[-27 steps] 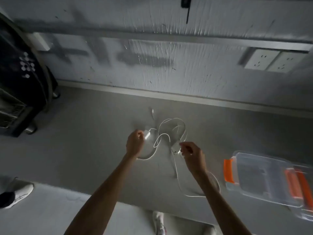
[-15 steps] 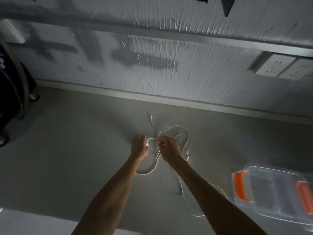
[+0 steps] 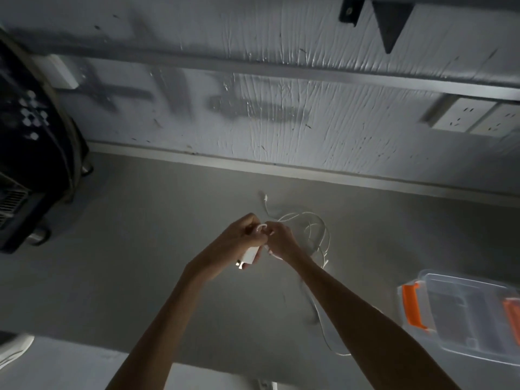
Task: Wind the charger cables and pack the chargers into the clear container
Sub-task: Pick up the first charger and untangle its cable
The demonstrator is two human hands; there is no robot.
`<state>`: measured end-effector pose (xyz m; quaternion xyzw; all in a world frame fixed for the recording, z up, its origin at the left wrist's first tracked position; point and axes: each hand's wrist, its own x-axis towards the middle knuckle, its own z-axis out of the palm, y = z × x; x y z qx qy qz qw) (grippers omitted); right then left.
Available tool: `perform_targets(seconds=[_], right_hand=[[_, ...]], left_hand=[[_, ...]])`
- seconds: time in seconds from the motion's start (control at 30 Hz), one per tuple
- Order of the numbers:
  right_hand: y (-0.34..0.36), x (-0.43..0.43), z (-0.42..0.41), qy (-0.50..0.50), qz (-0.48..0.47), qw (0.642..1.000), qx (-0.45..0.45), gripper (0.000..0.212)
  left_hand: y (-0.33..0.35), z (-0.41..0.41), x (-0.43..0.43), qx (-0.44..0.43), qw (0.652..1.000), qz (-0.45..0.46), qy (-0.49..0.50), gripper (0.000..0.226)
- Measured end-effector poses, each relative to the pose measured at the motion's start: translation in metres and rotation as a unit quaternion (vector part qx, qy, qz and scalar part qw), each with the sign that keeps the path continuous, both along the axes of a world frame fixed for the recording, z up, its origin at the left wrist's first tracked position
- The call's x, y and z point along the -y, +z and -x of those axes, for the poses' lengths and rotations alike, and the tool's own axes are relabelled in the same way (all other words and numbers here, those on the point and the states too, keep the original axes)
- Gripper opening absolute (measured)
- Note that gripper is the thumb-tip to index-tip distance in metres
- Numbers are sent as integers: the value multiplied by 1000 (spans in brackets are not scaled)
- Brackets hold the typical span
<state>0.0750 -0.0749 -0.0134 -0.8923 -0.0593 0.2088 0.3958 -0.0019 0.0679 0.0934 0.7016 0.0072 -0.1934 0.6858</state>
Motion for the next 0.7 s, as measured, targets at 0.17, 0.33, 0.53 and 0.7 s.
perform_targets(seconds=[0.17, 0.33, 0.53, 0.7], right_hand=[[12, 7, -1, 32, 52, 998, 9, 21], [56, 21, -5, -49, -85, 995, -5, 20], [137, 34, 5, -80, -354, 932, -17, 16], [192, 60, 17, -86, -557, 826, -5, 20]], left_hand=[[31, 13, -9, 64, 977, 194, 60, 29], [23, -2, 1, 30, 962, -67, 263, 9], [5, -9, 45, 25, 978, -161, 135, 8], [18, -11, 69, 7, 988, -121, 100, 13]])
